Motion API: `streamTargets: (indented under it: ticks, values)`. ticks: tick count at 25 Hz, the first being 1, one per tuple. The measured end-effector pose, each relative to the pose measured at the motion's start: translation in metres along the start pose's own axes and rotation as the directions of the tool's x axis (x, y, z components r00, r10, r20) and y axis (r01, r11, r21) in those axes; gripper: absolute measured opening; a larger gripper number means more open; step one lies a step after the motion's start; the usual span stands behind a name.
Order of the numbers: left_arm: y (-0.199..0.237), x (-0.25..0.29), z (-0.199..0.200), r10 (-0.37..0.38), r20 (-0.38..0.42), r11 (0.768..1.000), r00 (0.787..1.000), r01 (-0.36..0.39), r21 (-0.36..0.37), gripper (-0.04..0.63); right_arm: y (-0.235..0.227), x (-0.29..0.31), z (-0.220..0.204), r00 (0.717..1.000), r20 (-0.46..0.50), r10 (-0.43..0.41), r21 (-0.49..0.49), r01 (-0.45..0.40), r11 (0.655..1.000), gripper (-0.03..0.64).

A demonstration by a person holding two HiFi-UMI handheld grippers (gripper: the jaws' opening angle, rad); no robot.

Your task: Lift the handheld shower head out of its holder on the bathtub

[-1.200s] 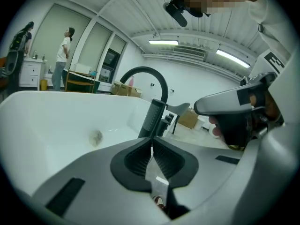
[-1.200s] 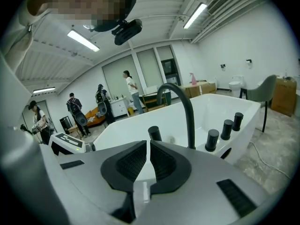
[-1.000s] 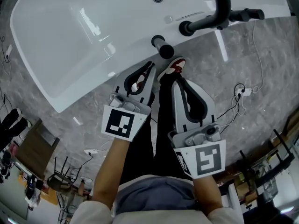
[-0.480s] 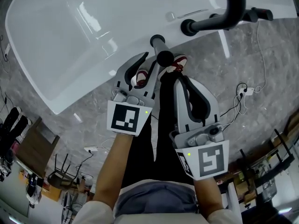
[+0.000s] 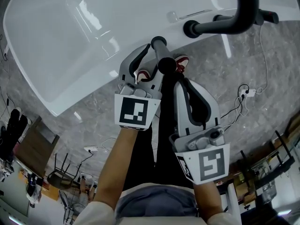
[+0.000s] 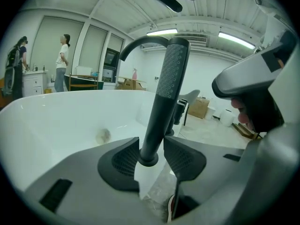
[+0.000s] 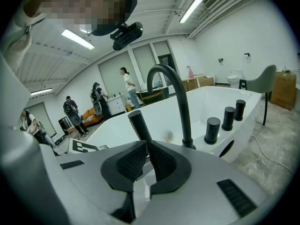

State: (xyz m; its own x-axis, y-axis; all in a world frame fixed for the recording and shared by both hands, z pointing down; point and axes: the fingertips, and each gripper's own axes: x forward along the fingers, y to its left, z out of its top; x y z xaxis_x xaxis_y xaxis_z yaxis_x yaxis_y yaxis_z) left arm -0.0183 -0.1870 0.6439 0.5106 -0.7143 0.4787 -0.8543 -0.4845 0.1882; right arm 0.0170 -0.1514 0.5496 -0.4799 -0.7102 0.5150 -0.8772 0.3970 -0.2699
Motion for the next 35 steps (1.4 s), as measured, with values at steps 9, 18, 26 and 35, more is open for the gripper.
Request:
streamTargets:
  ticks: [9, 18, 26, 35]
  values:
    - [-0.001, 0.01, -0.002, 0.003, 0.002, 1.0, 1.0, -0.003, 0.008, 0.156, -0.005, 0.004, -0.003, 1.0, -0.005, -0.002, 0.007, 0.002, 1.0, 0.021]
    - [-0.002, 0.014, -0.004, 0.022, 0.017, 1.0, 1.0, -0.022, 0.015, 0.156, -0.011, 0.001, -0.005, 1.0, -0.008, -0.01, 0.017, 0.01, 1.0, 0.021]
    - [0.001, 0.021, -0.004, 0.04, 0.006, 0.996, 0.999, -0.04, 0.076, 0.153, -0.022, -0.003, -0.006, 0.999, -0.011, -0.034, 0.044, 0.035, 0.998, 0.021]
    - [0.002, 0.022, -0.005, 0.07, -0.007, 0.995, 0.998, -0.069, 0.076, 0.148, -0.027, -0.001, -0.005, 0.999, -0.012, -0.04, 0.052, 0.041, 0.998, 0.021]
